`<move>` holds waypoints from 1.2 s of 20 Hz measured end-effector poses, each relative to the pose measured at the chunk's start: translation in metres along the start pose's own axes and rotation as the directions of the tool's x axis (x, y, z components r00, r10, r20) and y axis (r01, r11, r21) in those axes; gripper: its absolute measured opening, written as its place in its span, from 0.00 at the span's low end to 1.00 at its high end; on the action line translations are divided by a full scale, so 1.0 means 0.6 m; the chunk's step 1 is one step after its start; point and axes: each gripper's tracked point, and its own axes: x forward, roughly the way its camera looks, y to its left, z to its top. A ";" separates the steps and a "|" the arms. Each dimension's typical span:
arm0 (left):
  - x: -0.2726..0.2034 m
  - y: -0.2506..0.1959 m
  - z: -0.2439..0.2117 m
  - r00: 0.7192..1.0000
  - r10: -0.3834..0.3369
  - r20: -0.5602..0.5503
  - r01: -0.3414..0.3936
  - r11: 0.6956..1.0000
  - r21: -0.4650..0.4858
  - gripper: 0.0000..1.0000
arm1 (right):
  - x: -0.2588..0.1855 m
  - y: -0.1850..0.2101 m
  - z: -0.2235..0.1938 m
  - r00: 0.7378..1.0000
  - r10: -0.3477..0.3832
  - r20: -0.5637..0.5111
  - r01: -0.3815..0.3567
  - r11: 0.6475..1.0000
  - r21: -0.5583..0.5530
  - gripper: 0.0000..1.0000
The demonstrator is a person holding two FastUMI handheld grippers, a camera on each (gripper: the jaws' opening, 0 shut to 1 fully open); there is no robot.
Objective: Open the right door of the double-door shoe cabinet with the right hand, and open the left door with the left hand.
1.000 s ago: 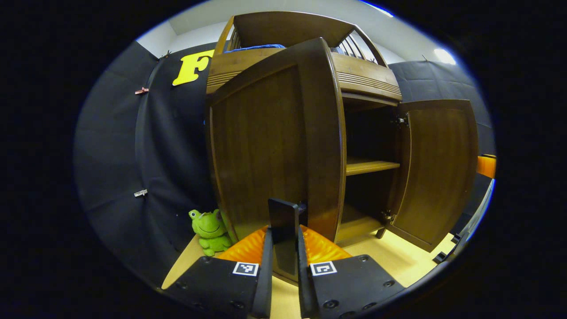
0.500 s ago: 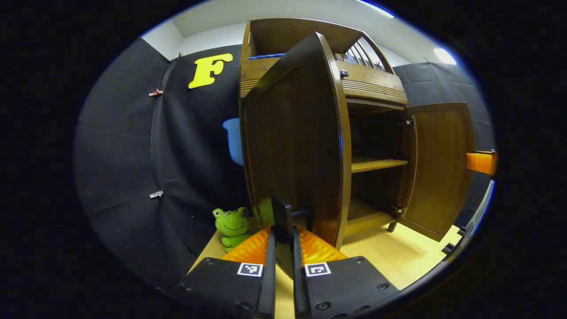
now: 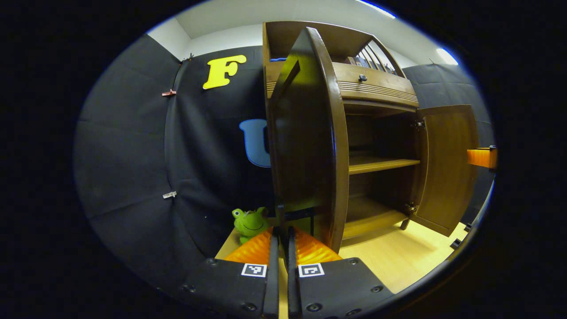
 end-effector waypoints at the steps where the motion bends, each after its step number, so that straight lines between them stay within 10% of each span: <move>1: -0.003 0.010 -0.001 1.000 0.002 0.002 -0.002 1.000 -0.005 0.12 | 0.001 0.000 0.001 1.000 -0.001 0.001 0.001 1.000 -0.001 1.00; 15: -0.023 0.043 0.000 1.000 0.008 0.018 -0.008 1.000 0.000 0.12 | -0.004 -0.002 0.000 1.000 -0.017 -0.003 0.017 1.000 -0.015 0.98; 17: -0.037 0.056 0.003 0.999 0.039 0.029 -0.039 0.999 0.011 0.20 | 0.000 -0.003 -0.001 1.000 -0.012 -0.005 0.012 1.000 -0.010 0.98; 24: -0.093 0.080 0.022 0.991 0.129 0.042 -0.129 0.992 -0.001 0.98 | 0.014 0.007 0.002 0.999 0.037 -0.002 -0.037 0.999 0.002 0.98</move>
